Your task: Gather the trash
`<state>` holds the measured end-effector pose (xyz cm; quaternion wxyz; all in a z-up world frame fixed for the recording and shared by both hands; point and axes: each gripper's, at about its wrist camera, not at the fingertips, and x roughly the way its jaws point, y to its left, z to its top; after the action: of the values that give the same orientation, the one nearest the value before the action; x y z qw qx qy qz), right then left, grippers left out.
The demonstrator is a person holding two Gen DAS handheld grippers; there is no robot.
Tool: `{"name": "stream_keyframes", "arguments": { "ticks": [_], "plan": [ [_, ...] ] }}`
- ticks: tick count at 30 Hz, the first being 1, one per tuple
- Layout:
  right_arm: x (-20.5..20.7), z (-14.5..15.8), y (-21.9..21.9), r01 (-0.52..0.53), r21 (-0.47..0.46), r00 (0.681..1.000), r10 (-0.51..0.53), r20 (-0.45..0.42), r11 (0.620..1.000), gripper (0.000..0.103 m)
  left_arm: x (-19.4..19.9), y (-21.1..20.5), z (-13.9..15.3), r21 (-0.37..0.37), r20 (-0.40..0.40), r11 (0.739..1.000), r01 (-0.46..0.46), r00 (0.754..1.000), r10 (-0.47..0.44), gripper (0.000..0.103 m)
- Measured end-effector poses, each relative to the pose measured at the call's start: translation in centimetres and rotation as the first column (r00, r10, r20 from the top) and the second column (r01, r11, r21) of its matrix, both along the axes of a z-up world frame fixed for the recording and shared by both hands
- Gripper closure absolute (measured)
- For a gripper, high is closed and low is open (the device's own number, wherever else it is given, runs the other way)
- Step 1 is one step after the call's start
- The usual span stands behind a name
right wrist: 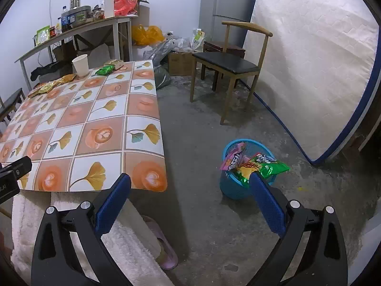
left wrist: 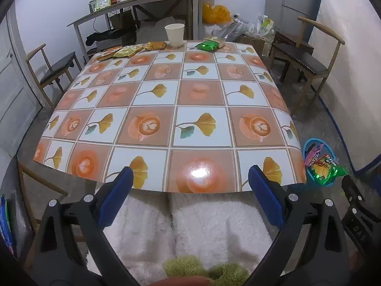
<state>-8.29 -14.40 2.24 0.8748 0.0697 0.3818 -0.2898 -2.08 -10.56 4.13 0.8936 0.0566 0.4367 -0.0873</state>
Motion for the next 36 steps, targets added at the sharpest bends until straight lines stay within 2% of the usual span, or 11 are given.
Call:
{"name": "stream_keyframes", "arguments": {
  "ticks": [11, 23, 36],
  "plan": [
    [-0.6, -0.3, -1.0, 0.038, 0.014, 0.999, -0.038, 0.0, 0.999, 0.007, -0.3, -1.0, -0.3, 0.035, -0.005, 0.999, 0.035, 0.999, -0.035, 0.01],
    [-0.7, -0.5, -1.9, 0.07, 0.021, 0.998, -0.07, -0.003, 0.997, 0.007, -0.6, -2.0, -0.4, 0.024, -0.015, 0.997, 0.078, 0.997, -0.078, 0.01],
    [-1.0, -0.6, -2.1, 0.074, 0.018, 0.997, -0.074, -0.001, 0.997, 0.007, -0.7, -2.0, -0.3, 0.021, -0.01, 0.997, 0.071, 0.997, -0.071, 0.01]
  ]
}}
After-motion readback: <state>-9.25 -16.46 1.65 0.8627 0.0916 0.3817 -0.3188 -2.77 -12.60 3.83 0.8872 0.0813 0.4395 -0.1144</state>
